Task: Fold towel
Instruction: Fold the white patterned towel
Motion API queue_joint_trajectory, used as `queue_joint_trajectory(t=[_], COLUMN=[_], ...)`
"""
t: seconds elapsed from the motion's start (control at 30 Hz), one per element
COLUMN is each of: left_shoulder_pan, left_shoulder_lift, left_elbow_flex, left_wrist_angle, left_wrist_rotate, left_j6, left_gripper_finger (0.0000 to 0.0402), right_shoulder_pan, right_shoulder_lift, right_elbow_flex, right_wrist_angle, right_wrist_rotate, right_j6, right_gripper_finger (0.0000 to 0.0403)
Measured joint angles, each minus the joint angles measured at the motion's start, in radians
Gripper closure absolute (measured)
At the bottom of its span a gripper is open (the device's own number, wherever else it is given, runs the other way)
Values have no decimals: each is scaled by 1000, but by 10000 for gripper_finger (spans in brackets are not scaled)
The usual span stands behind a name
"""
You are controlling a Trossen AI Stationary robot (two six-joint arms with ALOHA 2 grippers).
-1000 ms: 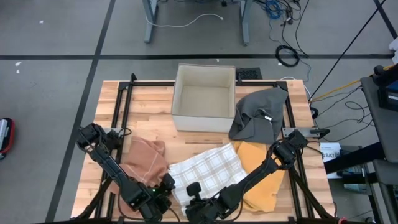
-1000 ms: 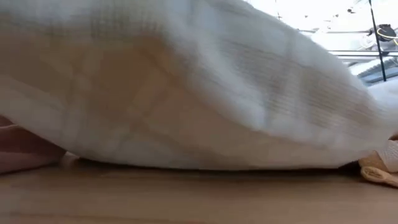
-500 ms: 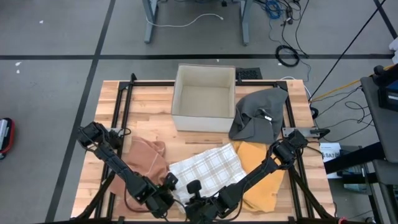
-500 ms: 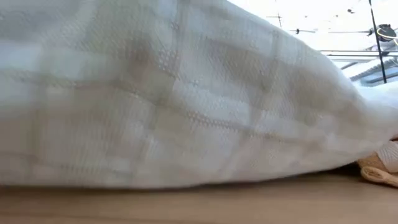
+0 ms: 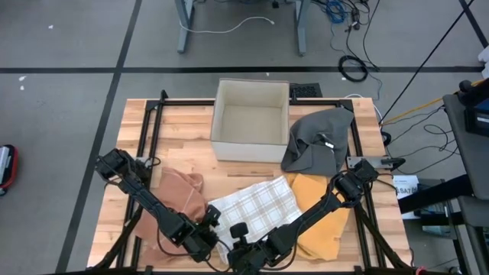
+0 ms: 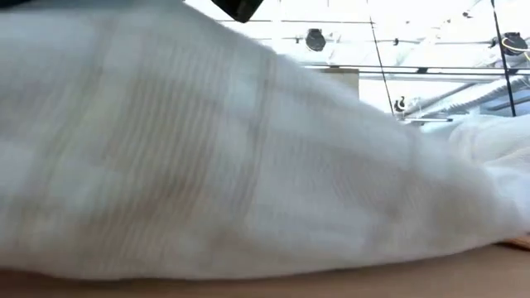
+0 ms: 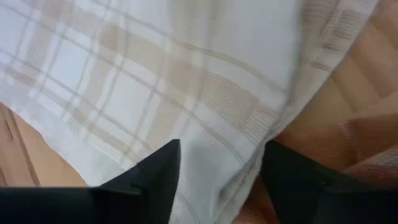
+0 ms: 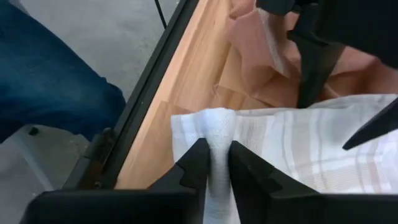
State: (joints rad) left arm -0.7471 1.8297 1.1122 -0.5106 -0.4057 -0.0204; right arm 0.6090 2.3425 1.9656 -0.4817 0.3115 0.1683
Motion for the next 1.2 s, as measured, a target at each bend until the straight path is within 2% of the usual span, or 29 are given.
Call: queue_joint_trajectory(t=[0.3, 0.53, 0.63, 0.77, 0.87, 0.97, 1.2], left_shoulder_pan=[-9, -14, 5, 40, 74, 108, 156], left_shoulder_lift=[0, 0, 1, 1, 1, 1, 1], left_elbow_flex=[0, 0, 0, 0, 0, 0, -1], left_wrist_angle=[-66, -70, -63, -63, -64, -63, -57], left_wrist_rotate=[-2, -3, -27, -123, -142, -144, -139], left_j6=[31, 100, 110, 113, 114, 134, 162], left_gripper_finger=[321, 390, 393, 394, 394, 396, 396], right_shoulder_pan=[2, 13, 29, 39, 37, 34, -7], right_shoulder_lift=[1, 1, 1, 1, 16, 45, 93], right_elbow_flex=[0, 0, 0, -1, -2, -5, -2], right_wrist_angle=[-11, 18, 44, 51, 52, 48, 93], right_wrist_rotate=[-4, -30, -29, -29, -14, 64, 111], right_j6=[26, 9, -9, 8, 16, 25, 11], right_gripper_finger=[331, 320, 289, 239, 215, 210, 228])
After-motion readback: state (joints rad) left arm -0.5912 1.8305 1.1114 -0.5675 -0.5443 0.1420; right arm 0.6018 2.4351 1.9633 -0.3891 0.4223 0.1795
